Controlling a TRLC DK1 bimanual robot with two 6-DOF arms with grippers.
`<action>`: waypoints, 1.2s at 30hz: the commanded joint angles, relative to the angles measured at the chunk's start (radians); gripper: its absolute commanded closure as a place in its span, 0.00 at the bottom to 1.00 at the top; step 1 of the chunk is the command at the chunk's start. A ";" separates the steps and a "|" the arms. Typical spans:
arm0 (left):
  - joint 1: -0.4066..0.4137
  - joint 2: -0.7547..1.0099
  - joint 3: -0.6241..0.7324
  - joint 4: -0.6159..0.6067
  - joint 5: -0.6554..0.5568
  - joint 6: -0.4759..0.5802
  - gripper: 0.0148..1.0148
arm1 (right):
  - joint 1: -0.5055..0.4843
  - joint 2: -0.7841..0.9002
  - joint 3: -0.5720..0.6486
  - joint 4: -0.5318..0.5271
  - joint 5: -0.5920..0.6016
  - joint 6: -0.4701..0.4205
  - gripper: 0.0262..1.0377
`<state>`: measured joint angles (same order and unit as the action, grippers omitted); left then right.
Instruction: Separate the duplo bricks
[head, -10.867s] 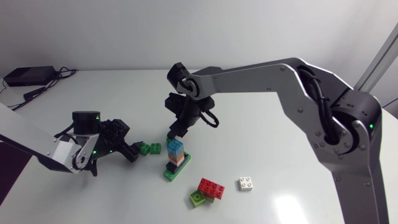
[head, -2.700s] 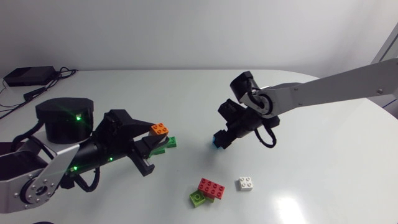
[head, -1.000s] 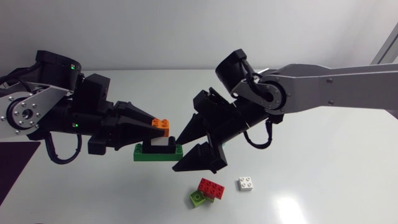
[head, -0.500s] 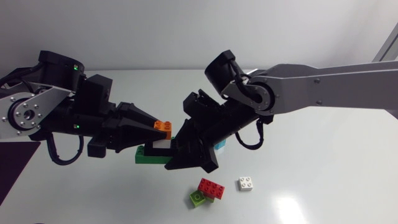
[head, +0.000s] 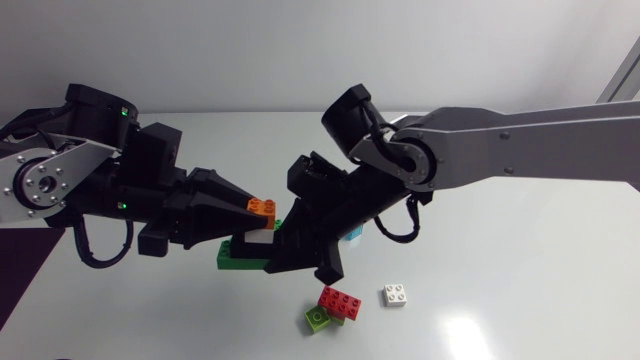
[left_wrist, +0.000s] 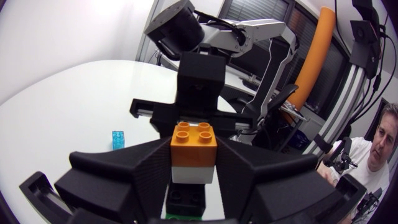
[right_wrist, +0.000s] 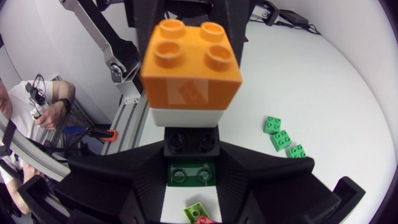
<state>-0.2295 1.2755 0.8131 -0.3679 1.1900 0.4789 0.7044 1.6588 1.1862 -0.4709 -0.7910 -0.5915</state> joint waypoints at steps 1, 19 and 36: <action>-0.002 0.019 0.043 -0.025 0.033 0.010 0.63 | 0.015 0.006 -0.031 0.017 0.029 0.004 0.82; 0.242 0.002 -0.161 0.003 -0.181 0.379 0.63 | -0.112 -0.093 -0.089 0.015 0.050 0.001 0.82; 0.271 0.231 -0.575 0.552 -0.349 0.492 0.61 | -0.132 -0.082 -0.200 0.109 0.154 -0.013 0.82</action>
<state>0.0551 1.4593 0.2600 0.1501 0.8501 0.9470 0.5640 1.5520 1.0142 -0.3809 -0.6456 -0.5922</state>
